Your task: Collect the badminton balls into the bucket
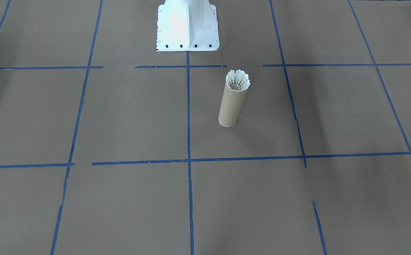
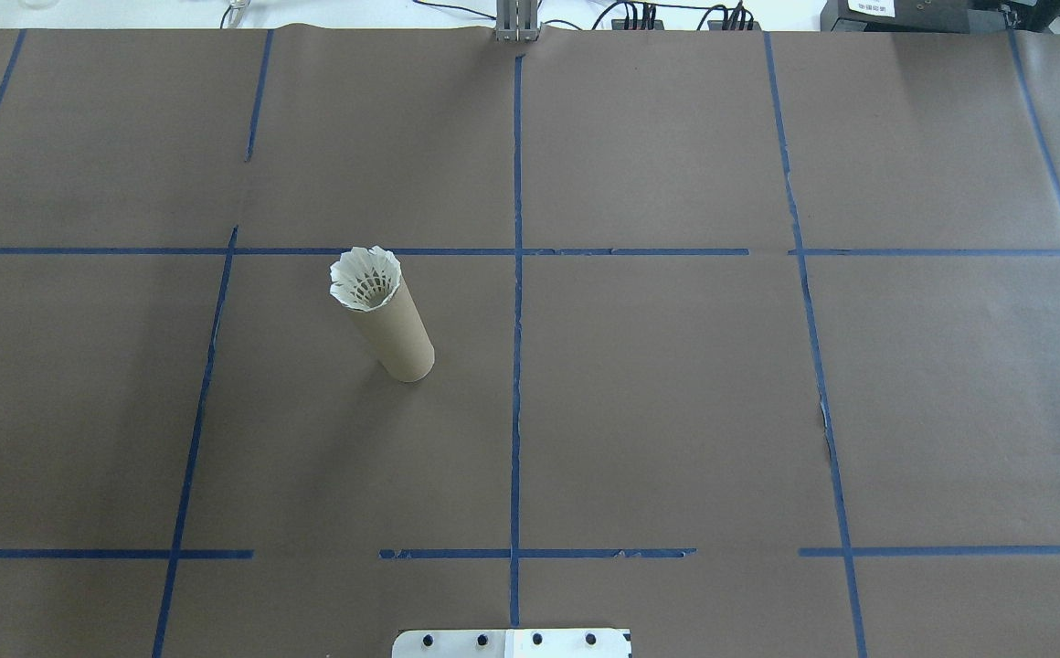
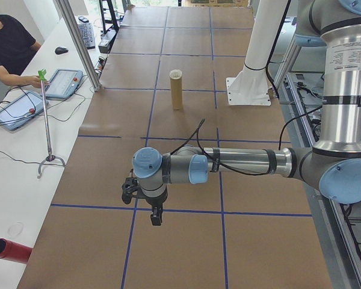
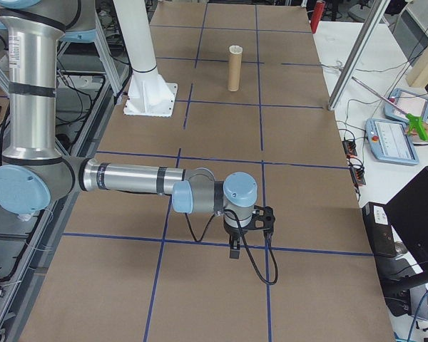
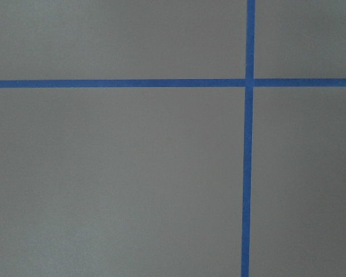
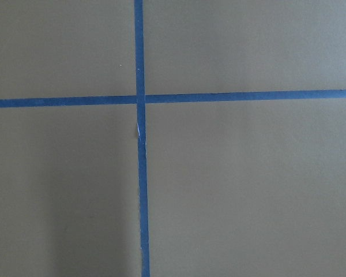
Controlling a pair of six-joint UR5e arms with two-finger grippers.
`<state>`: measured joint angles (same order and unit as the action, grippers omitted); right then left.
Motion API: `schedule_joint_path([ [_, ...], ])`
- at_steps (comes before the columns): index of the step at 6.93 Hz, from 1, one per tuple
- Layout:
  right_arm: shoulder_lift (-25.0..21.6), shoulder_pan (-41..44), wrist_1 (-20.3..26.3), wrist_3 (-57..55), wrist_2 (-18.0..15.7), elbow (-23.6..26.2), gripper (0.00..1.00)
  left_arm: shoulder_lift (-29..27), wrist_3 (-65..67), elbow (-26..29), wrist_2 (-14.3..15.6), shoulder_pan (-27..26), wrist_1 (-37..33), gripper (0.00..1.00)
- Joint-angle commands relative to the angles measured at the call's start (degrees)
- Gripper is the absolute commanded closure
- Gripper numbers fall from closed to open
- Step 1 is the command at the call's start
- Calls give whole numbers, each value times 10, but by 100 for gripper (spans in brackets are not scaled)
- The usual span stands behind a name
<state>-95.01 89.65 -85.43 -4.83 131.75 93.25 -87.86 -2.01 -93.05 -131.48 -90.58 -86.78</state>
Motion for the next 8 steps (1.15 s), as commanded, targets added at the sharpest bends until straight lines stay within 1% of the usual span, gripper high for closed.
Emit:
schedule_joint_path([
  [1,0,0,0,0,0,0,0,-1,-1,-5,0,0,4,0],
  [8,0,0,0,0,0,0,0,-5,-2,-15,1,0,5,0],
])
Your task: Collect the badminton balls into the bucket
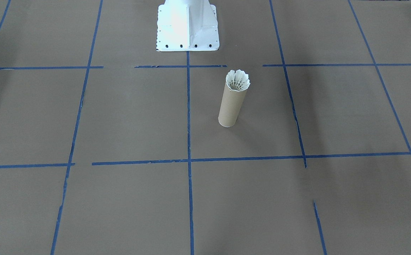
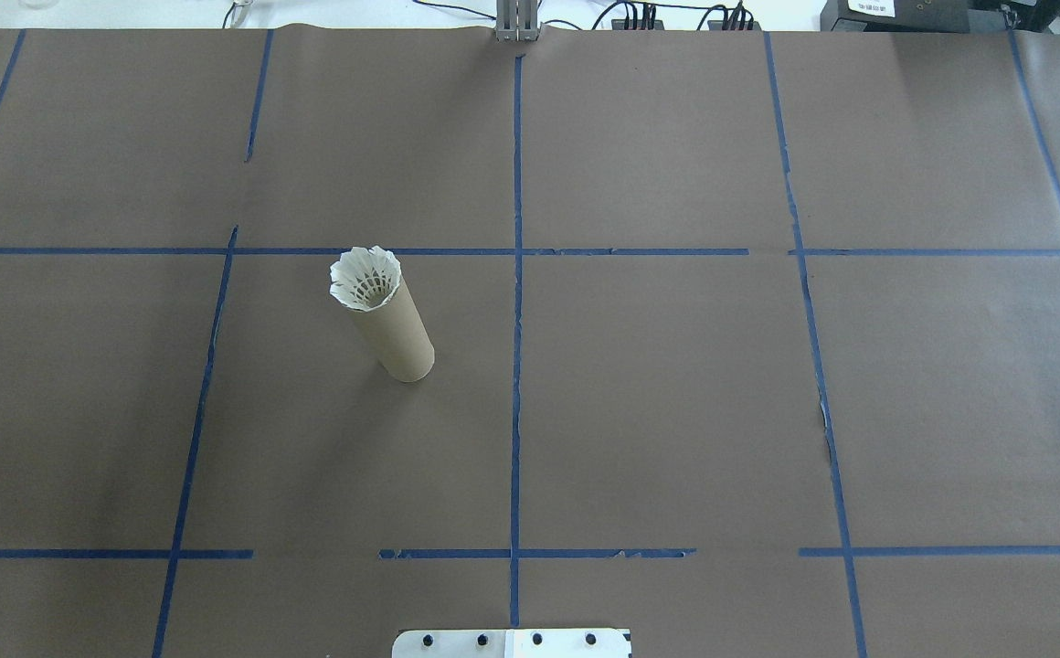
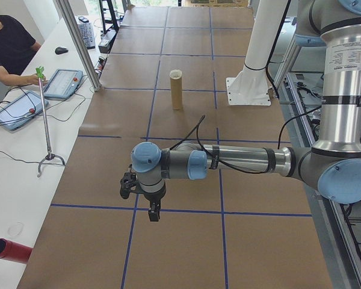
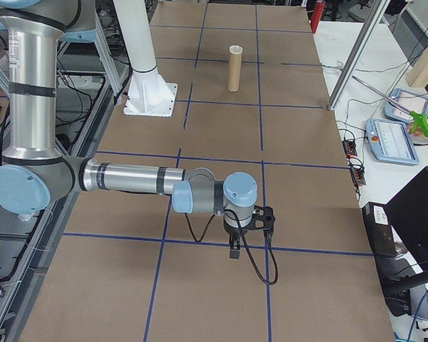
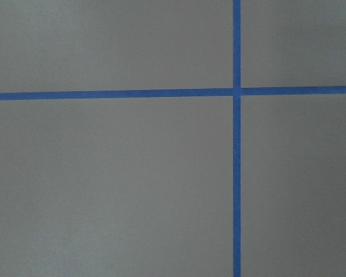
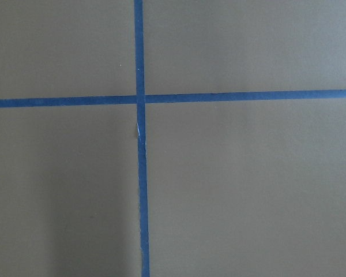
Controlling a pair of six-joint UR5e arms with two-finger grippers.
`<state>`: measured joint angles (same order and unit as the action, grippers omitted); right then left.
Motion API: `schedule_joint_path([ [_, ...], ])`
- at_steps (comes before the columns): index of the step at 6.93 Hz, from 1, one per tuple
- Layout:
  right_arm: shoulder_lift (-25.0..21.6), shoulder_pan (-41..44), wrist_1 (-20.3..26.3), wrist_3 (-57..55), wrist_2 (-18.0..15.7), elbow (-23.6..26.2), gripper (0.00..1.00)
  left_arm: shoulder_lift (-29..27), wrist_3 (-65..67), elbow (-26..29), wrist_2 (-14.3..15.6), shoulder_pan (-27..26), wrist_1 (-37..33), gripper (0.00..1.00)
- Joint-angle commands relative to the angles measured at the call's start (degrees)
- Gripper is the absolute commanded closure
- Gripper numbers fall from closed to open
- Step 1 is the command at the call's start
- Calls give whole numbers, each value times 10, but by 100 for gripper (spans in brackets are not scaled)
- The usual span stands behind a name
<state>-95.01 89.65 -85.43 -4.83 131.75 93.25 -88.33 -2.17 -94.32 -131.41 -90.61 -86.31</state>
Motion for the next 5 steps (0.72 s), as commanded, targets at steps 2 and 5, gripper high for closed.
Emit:
schedule_joint_path([
  [2,0,0,0,0,0,0,0,0,0,-8,0,-1,1,0],
  [5,0,0,0,0,0,0,0,0,1,-33,0,-1,25,0],
])
